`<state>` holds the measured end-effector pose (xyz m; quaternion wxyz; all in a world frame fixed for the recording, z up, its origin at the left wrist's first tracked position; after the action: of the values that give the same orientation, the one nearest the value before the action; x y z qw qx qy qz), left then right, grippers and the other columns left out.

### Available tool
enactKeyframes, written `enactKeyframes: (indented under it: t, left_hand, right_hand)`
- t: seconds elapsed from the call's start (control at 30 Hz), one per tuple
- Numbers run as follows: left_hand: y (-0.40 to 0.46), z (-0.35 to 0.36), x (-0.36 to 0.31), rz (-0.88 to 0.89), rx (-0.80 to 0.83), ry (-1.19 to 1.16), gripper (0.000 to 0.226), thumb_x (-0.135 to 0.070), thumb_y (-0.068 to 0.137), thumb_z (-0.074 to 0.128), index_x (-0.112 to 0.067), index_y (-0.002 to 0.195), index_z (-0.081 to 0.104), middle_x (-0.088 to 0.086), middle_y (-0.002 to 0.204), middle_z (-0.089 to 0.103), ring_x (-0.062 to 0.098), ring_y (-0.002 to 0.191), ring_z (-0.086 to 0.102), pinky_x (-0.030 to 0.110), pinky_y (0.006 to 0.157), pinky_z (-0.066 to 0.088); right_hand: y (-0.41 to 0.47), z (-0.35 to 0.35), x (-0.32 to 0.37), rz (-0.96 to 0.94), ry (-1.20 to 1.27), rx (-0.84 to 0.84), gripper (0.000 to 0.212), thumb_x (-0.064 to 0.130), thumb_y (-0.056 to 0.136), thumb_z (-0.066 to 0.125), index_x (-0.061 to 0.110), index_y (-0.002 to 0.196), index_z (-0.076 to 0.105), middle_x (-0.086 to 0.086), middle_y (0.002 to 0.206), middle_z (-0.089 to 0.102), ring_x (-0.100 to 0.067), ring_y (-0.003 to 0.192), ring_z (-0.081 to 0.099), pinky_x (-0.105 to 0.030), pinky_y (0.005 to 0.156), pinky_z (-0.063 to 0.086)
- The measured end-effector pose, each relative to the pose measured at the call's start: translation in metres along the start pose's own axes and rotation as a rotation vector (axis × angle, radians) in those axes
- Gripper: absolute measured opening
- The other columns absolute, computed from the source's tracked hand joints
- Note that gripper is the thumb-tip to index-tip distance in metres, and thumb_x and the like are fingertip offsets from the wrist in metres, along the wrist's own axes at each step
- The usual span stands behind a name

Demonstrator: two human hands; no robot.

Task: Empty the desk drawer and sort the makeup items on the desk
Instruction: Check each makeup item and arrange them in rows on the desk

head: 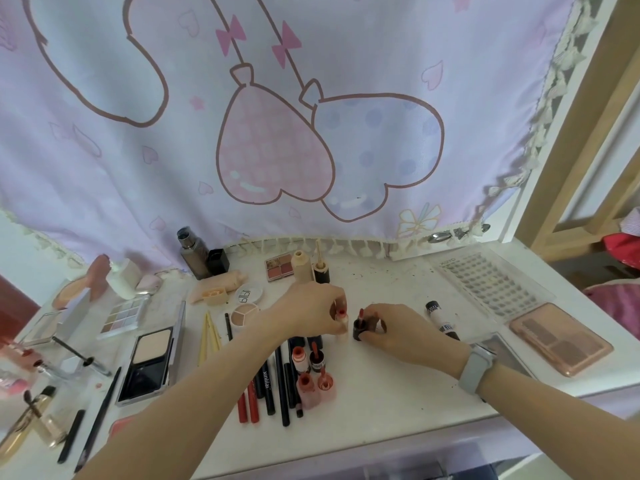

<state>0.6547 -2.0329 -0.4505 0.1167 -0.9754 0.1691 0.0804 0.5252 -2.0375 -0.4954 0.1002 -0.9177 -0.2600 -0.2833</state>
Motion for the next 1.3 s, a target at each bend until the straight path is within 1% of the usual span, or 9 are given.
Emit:
enactKeyframes:
  t: [0.23,0.37,0.53,0.67,0.83,0.9,1.07,1.2,1.3]
  left_hand:
    - [-0.007,0.001,0.000,-0.038,0.004,0.030,0.033,-0.042,0.082,0.059,-0.021,0.106,0.054,-0.005,0.104,0.062,0.019,0.094,0.055,0.033,0.084,0.035]
    - [-0.015,-0.001,0.002,-0.054,-0.040,-0.004,0.046,-0.047,0.082,0.059,-0.024,0.121,0.049,-0.008,0.112,0.057,0.014,0.102,0.052,0.033,0.086,0.030]
    - [-0.029,-0.014,0.002,-0.016,-0.279,-0.077,0.045,-0.048,0.086,0.053,-0.025,0.125,0.051,-0.009,0.122,0.054,0.009,0.113,0.046,0.038,0.102,0.033]
    - [-0.036,-0.021,0.002,-0.083,-0.483,-0.169,0.034,-0.037,0.090,0.052,-0.022,0.121,0.055,-0.007,0.123,0.055,0.013,0.116,0.045,0.035,0.101,0.029]
    - [-0.045,-0.021,-0.005,-0.098,-0.596,-0.261,0.025,-0.029,0.090,0.055,-0.019,0.112,0.060,-0.005,0.115,0.059,0.015,0.110,0.050,0.042,0.101,0.035]
    - [-0.048,-0.021,-0.011,-0.077,-0.616,-0.289,0.025,-0.027,0.090,0.055,-0.019,0.113,0.060,-0.005,0.115,0.059,0.013,0.109,0.050,0.040,0.101,0.035]
    - [-0.059,-0.020,-0.034,0.056,-0.622,-0.316,0.034,-0.027,0.090,0.056,-0.022,0.123,0.054,-0.011,0.119,0.053,0.002,0.110,0.047,0.011,0.086,0.031]
    - [-0.058,-0.017,-0.057,0.183,-0.601,-0.269,0.046,-0.035,0.087,0.058,-0.025,0.131,0.047,-0.009,0.123,0.050,0.005,0.109,0.045,0.019,0.086,0.036]
    - [-0.055,-0.014,-0.071,0.261,-0.716,-0.233,0.038,-0.040,0.086,0.048,-0.016,0.113,0.060,-0.003,0.098,0.060,0.009,0.090,0.046,0.028,0.075,0.042]
  right_hand:
    - [-0.003,0.002,0.003,-0.003,-0.030,-0.003,0.031,0.034,0.091,0.051,0.025,0.120,0.053,0.009,0.099,0.060,-0.008,0.089,0.049,-0.024,0.080,0.040]
    - [-0.016,-0.022,-0.006,0.024,-0.087,-0.137,0.035,0.039,0.092,0.049,0.026,0.124,0.049,0.013,0.090,0.056,0.003,0.072,0.044,-0.016,0.071,0.033]
    - [-0.035,-0.054,-0.029,0.153,-0.471,-0.374,0.037,0.046,0.092,0.042,0.023,0.120,0.051,0.008,0.104,0.058,-0.011,0.097,0.048,-0.023,0.081,0.036]
    - [-0.041,-0.047,-0.046,0.305,-0.668,-0.279,0.043,0.051,0.091,0.038,0.022,0.122,0.048,0.002,0.113,0.057,-0.019,0.109,0.048,-0.031,0.089,0.034]
    - [-0.042,-0.036,-0.041,0.232,-0.694,-0.234,0.041,0.032,0.092,0.036,0.023,0.132,0.036,0.000,0.107,0.056,-0.020,0.100,0.049,-0.030,0.081,0.033]
    - [-0.041,-0.042,-0.037,0.202,-0.557,-0.280,0.042,0.027,0.093,0.038,0.023,0.135,0.038,-0.002,0.100,0.056,-0.020,0.090,0.053,-0.028,0.074,0.035]
    - [-0.045,-0.072,-0.023,0.186,0.505,-0.255,0.024,0.013,0.087,0.060,0.016,0.110,0.055,0.003,0.080,0.059,-0.012,0.059,0.056,-0.018,0.057,0.043]
    - [-0.057,-0.082,0.004,0.109,0.909,-0.181,0.012,-0.004,0.080,0.062,0.009,0.078,0.061,-0.001,0.054,0.055,-0.012,0.050,0.049,-0.016,0.049,0.041]
    - [-0.066,-0.081,0.014,0.095,1.011,-0.182,0.009,-0.003,0.080,0.061,0.005,0.078,0.061,-0.002,0.053,0.055,-0.011,0.048,0.050,-0.017,0.048,0.042]
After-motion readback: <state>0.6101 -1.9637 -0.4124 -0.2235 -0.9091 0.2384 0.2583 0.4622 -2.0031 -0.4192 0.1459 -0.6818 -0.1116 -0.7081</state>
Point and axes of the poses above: each hand's wrist, its own y-axis towards the middle knuckle, its own z-axis out of the palm, x = y × z, the point moved 5 cm from there along y, towards the middle knuckle
